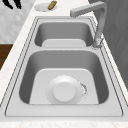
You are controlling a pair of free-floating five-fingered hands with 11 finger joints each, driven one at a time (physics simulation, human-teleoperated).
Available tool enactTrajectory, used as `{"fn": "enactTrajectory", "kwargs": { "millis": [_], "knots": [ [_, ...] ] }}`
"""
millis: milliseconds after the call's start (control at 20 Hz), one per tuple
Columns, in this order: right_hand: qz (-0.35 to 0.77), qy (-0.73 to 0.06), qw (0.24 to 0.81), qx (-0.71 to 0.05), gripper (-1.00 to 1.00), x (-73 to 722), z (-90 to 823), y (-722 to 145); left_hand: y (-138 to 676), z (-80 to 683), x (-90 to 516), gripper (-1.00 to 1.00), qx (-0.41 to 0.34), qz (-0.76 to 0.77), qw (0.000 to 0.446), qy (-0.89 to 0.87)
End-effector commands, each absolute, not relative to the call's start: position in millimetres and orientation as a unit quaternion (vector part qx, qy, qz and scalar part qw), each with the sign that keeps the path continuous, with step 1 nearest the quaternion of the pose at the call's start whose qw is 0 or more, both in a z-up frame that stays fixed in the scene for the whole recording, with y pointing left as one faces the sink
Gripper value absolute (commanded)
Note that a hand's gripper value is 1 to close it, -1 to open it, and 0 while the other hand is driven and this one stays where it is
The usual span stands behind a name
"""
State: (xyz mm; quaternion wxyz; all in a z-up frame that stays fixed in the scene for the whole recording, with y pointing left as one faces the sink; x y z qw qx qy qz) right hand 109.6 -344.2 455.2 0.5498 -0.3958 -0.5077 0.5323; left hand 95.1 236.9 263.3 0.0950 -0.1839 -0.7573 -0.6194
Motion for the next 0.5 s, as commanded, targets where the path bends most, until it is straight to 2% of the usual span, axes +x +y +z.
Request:
{"fn": "enactTrajectory", "kwargs": {
  "millis": [0, 450],
  "knots": [
    [0.547, -0.492, 0.541, -0.409, -1.0, 98, 479, -334, 237, 263, 95, 0.0, -0.184, -0.619, 0.095, -0.757],
    [0.551, -0.486, 0.534, -0.418, -1.0, 53, 536, -293, 237, 263, 95, 0.0, -0.184, -0.619, 0.095, -0.757]
  ]
}}
